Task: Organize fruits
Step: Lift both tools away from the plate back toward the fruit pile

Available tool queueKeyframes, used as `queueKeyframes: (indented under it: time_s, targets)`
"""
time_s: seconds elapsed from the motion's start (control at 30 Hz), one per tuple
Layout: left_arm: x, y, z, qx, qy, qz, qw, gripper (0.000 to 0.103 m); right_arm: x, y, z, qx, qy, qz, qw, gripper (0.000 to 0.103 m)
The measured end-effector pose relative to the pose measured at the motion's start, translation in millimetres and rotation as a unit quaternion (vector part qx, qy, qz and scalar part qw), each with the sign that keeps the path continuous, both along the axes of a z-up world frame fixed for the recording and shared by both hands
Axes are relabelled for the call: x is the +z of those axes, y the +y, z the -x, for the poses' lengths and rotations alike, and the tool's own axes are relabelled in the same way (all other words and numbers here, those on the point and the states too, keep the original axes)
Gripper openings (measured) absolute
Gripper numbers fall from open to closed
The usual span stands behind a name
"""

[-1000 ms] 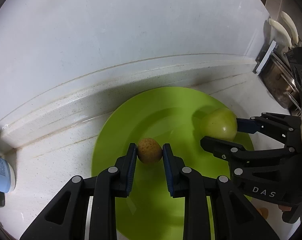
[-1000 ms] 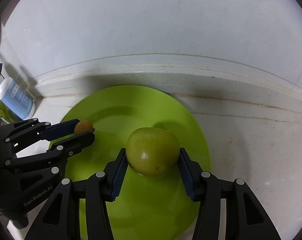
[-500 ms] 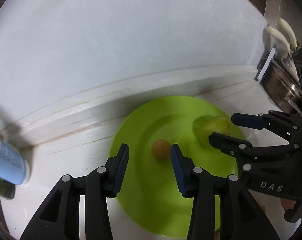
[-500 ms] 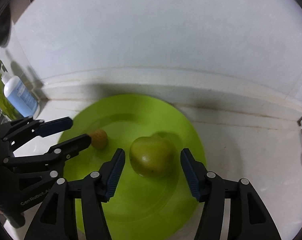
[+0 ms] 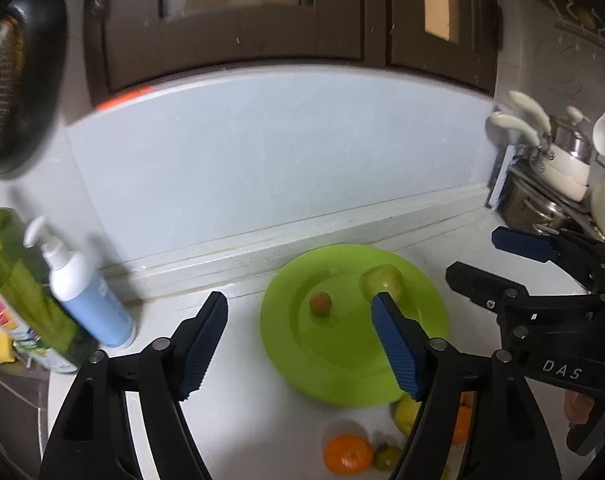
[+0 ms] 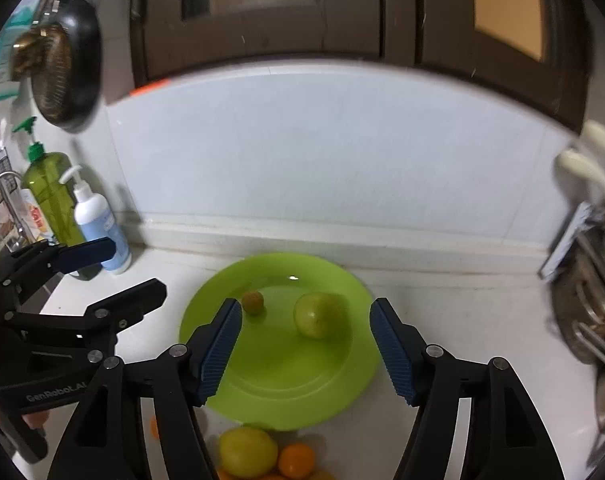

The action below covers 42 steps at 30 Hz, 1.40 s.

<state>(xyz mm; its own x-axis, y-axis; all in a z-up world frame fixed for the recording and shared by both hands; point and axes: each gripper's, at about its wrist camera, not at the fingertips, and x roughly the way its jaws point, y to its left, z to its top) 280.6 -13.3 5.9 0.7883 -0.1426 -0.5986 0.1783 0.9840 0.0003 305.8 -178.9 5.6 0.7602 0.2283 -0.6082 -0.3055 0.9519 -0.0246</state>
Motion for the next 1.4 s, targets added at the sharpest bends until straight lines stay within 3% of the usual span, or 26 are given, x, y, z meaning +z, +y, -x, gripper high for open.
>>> queueKeyframes:
  time_s: [0.3,0.77,1.4]
  targets:
    - [15,3,60,0.017,-0.041,-0.022,0.9988,0.083,12,-4,60,-0.036,-0.043,-0.021,0.998,0.068]
    - [-11,4,121,0.022,-0.041,-0.045,0.9979,0.085,-3,-19,122,-0.079,-0.034,-0.037,0.996,0.068]
    - [-64,3,124,-0.015,0.002,-0.066,0.9977,0.085,-63,-18,137,-0.091,0.029,-0.017,0.995,0.067]
